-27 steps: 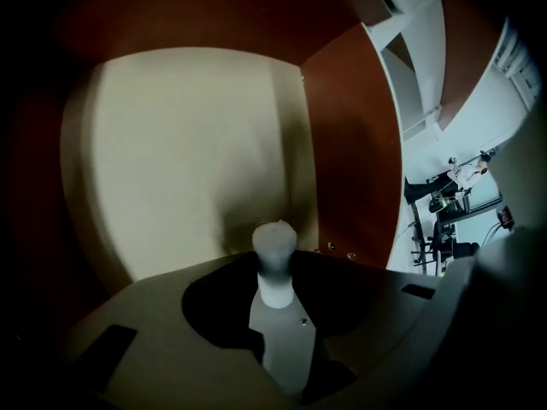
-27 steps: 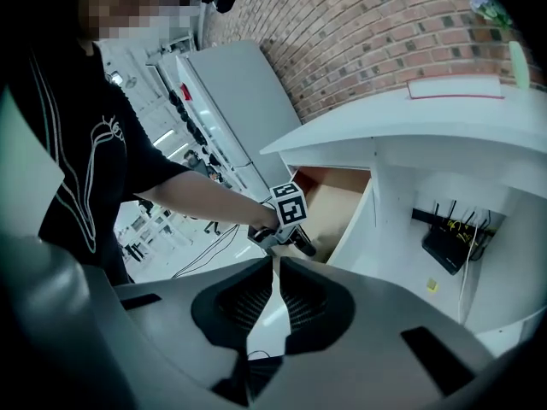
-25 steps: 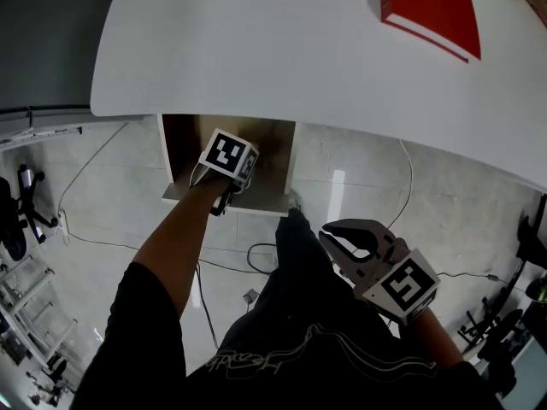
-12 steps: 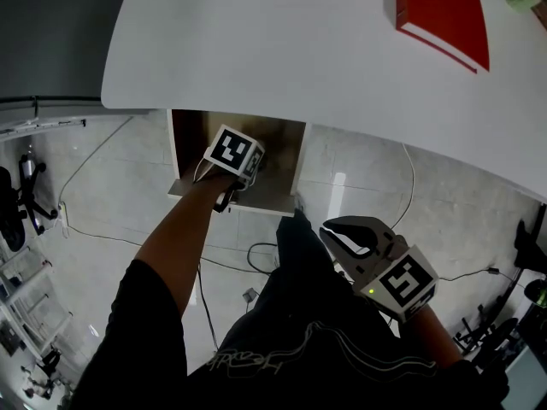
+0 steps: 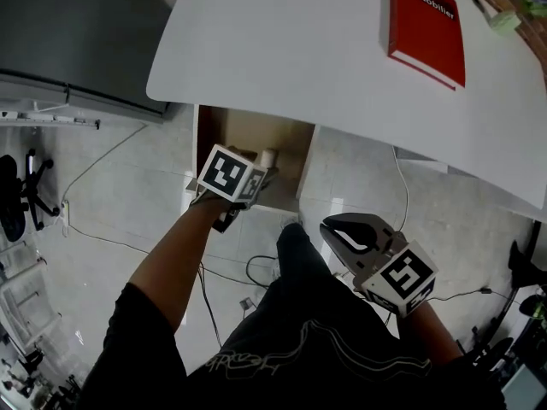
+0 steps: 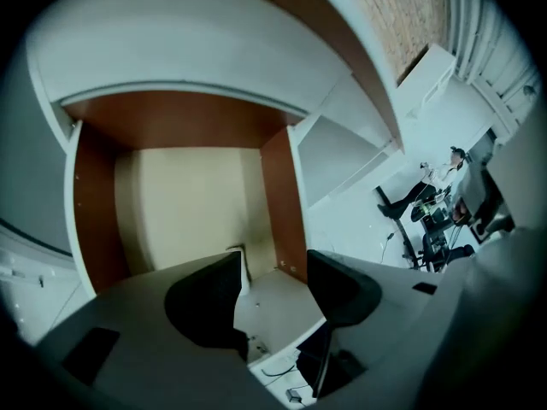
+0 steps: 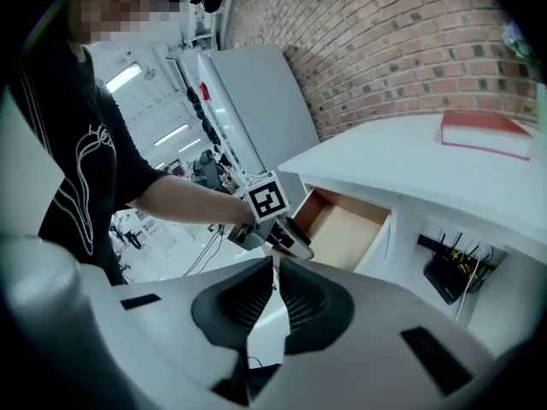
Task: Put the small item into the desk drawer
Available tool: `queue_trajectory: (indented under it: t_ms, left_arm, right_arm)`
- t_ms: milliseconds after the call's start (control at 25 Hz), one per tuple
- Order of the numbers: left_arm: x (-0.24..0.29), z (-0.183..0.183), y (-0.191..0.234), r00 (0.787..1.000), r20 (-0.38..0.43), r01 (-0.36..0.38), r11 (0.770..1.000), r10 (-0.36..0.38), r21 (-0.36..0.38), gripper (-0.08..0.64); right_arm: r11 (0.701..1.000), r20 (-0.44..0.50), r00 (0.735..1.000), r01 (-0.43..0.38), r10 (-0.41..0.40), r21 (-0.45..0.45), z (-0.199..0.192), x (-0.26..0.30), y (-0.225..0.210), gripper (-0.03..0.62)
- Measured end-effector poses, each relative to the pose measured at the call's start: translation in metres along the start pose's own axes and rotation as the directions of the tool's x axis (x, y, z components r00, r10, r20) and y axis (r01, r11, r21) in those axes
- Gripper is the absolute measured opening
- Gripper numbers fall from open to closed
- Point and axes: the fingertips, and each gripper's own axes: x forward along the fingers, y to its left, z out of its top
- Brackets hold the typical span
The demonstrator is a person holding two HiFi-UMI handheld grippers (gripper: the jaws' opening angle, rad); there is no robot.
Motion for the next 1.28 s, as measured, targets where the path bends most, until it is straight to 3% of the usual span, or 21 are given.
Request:
queue_trajectory:
  t_ms: [200, 320, 560, 720, 840, 920, 1080, 1280]
  left_arm:
    - [-0.080, -0.003, -0.055, 0.990, 0.140, 0.033, 0.999, -0.029, -0.020, 0.193]
    - [-0.141, -0.007, -0.102, 0.961, 0.269, 0.078, 0.995, -0.059, -0.060, 0.127]
    - [-0.266, -0.029, -0.194, 0.856, 0.510, 0.100, 0.995, -0.086, 0.001, 0.056]
    - [-0.338, -0.047, -0.248, 0.760, 0.645, 0.097, 0.995, -0.073, -0.003, 0.028]
    - [-0.393, -0.069, -0.295, 0.684, 0.720, 0.136, 0.990, -0.119, 0.034, 0.023]
    - [-0.428, -0.083, -0.322, 0.643, 0.754, 0.124, 0.990, -0.132, 0.067, 0.021]
    - [-0.474, -0.114, -0.370, 0.591, 0.793, 0.064, 0.989, -0.146, 0.135, 0.021]
    - [-0.504, -0.148, -0.407, 0.540, 0.821, 0.053, 0.981, -0.186, 0.187, 0.021]
  right_arm:
    - [0.999, 0.047, 0.999, 0.013, -0.011, -0.045, 0.027, -0.028, 0.036, 0.054]
    - [1.000, 0.101, 0.995, 0.006, -0.004, -0.013, 0.049, -0.059, 0.058, 0.054]
    - [0.997, 0.251, 0.968, 0.016, 0.005, -0.081, 0.103, -0.122, 0.132, 0.054]
    - [0.997, 0.354, 0.934, -0.029, 0.052, -0.070, 0.127, -0.163, 0.186, 0.054]
    - [0.995, 0.423, 0.901, -0.084, 0.096, -0.045, 0.139, -0.193, 0.237, 0.054]
    - [0.993, 0.446, 0.887, -0.101, 0.119, -0.065, 0.147, -0.209, 0.272, 0.054]
    - [0.987, 0.469, 0.871, -0.097, 0.146, -0.127, 0.148, -0.235, 0.327, 0.054]
    - [0.979, 0.502, 0.844, -0.126, 0.189, -0.157, 0.140, -0.253, 0.371, 0.054]
